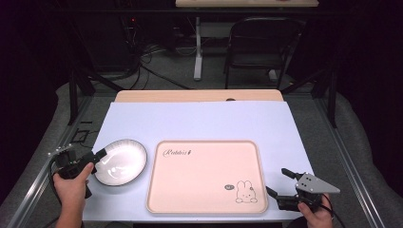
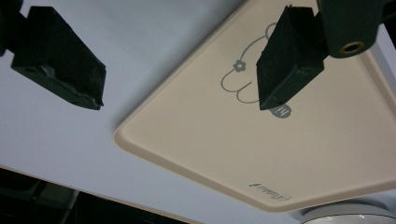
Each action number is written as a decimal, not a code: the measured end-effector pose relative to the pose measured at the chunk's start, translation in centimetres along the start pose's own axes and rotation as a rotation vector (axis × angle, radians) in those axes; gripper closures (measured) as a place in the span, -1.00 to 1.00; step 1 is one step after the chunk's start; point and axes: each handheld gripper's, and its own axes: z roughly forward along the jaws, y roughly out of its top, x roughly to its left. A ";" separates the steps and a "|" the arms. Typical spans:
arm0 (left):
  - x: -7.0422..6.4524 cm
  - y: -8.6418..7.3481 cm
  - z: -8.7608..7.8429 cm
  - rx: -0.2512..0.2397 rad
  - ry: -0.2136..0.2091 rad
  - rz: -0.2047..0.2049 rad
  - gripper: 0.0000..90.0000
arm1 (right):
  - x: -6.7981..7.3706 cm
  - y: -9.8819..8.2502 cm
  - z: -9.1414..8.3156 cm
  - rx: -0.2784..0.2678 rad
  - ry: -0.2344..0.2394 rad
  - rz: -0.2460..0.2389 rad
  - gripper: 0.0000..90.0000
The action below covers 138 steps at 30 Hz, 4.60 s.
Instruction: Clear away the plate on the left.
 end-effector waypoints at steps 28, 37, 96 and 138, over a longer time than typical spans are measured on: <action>3.1 -1.1 0.2 0.035 0.046 -0.090 -0.06 | 0.0 0.0 0.0 0.001 0.002 -0.004 -0.66; 3.0 -1.8 0.9 0.062 0.025 -0.096 0.03 | 0.0 0.0 0.0 0.001 0.002 -0.004 -0.66; 3.3 -2.7 2.4 0.100 -0.017 -0.180 0.70 | 0.0 0.0 0.1 0.010 0.009 -0.004 -0.66; 1.9 -1.2 0.9 0.068 -0.029 -0.177 0.88 | 0.0 0.0 0.1 0.011 0.009 -0.008 -0.66</action>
